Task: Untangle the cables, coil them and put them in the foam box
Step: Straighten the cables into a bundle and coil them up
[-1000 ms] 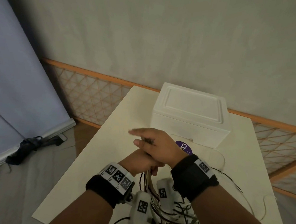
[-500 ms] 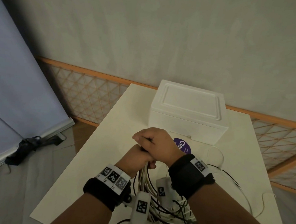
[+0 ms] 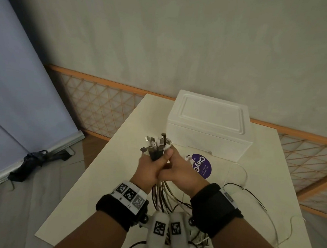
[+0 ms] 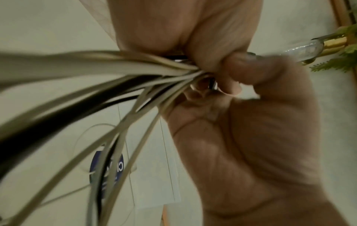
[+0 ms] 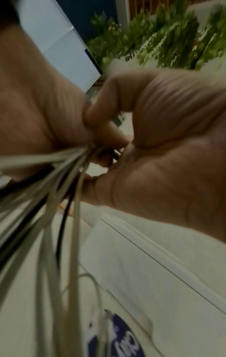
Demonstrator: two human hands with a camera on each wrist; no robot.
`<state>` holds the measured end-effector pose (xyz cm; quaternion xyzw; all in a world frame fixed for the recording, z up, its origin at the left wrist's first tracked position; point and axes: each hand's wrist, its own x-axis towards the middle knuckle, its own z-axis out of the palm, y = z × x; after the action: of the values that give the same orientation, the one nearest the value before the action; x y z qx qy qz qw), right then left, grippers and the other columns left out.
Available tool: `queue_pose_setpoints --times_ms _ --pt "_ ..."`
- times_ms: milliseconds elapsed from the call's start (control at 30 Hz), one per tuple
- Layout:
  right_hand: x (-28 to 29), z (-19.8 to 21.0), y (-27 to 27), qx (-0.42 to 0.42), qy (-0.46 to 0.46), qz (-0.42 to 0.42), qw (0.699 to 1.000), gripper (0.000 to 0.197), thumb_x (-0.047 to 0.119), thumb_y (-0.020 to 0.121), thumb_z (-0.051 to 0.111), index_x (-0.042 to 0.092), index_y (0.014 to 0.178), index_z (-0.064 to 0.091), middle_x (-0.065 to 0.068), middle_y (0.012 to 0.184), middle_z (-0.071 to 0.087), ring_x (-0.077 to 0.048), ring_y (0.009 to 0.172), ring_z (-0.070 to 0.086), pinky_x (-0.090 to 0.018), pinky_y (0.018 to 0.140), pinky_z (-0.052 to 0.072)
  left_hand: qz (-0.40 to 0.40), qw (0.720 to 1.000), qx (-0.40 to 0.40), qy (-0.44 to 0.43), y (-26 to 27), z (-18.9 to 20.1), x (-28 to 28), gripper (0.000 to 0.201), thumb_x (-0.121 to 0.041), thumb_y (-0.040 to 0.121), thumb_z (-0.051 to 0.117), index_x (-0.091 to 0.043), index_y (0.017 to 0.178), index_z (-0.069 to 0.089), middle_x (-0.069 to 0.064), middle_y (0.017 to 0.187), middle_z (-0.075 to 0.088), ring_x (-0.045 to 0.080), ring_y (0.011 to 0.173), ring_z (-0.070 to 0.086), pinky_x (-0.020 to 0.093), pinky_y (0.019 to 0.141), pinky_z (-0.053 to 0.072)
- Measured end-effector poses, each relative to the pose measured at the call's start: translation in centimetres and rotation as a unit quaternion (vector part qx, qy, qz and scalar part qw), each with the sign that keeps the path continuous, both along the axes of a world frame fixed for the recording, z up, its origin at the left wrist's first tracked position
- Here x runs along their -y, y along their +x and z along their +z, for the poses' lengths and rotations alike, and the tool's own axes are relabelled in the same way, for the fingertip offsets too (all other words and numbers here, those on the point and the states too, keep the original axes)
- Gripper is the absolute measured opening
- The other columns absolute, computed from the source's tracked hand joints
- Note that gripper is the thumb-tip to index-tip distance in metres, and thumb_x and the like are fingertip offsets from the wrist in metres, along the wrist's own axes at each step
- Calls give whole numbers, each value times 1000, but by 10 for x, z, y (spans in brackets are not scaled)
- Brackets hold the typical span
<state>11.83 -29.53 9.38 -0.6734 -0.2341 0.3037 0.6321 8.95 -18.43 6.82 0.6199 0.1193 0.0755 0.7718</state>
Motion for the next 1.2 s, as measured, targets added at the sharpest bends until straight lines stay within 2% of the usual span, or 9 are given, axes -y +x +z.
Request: queue_pose_setpoints --times_ms 133,367,467,533,667,767,900,1100,1200 --pt "-7 -1 3 21 -41 11 999 64 -2 68 56 31 121 45 -6 122 59 -20 111 60 -42 93 52 -12 1000 10 8 1 -1 -1 30 -46 75 67 -27 98 64 5 103 70 6 92 69 23 76 53" --pt "-16 -2 -1 -26 -31 28 999 74 0 62 59 8 133 43 -20 121 59 -26 114 59 -46 96 50 -74 994 -21 72 1 -6 -17 52 -62 69 66 -25 104 64 4 108 71 11 103 66 30 93 50" --pt "-16 -4 -3 -54 -2 34 998 56 -9 66 53 0 122 52 -26 99 63 -31 89 63 -35 72 53 -119 992 -27 42 -5 3 -18 36 -47 79 66 -16 98 66 4 90 71 12 86 67 22 73 52" --pt "-16 -2 -5 -87 8 28 996 41 -7 73 56 2 114 53 -9 71 59 -21 61 55 -30 54 46 -129 990 -34 48 -8 6 -22 42 -51 75 68 -14 95 69 10 79 71 18 72 67 24 59 50" --pt "-11 -8 -5 -72 -43 -2 996 28 13 89 61 23 114 50 2 63 39 -11 48 35 -27 46 32 -75 996 -4 52 -8 10 -46 78 -83 55 61 -24 106 67 1 109 69 15 106 61 34 88 47" --pt "-14 -10 -7 -39 -104 -4 994 29 18 90 62 19 116 51 1 61 41 -11 44 36 -26 44 32 -42 998 -9 -42 -3 15 -56 75 -76 76 39 -27 132 50 3 133 57 21 128 49 36 98 42" --pt "-27 -10 -10 74 -230 -16 970 19 19 85 60 7 99 54 -2 66 51 -12 44 47 -23 42 40 -55 993 30 103 -7 26 -40 26 -33 92 51 -21 102 71 -4 104 73 4 96 65 28 83 47" --pt "-31 -5 -5 76 -241 -63 966 12 0 67 63 -1 79 60 -8 60 57 -18 45 55 -25 47 44 -53 993 62 86 -17 17 -32 57 -60 90 38 -15 95 73 -4 100 73 7 97 66 17 76 50" --pt "-37 -10 -6 212 -292 -30 932 11 4 75 54 2 84 60 -9 75 61 -21 69 59 -30 59 43 -57 983 107 136 -17 17 -31 39 -46 83 53 -13 94 71 -5 106 72 9 105 63 23 89 47"
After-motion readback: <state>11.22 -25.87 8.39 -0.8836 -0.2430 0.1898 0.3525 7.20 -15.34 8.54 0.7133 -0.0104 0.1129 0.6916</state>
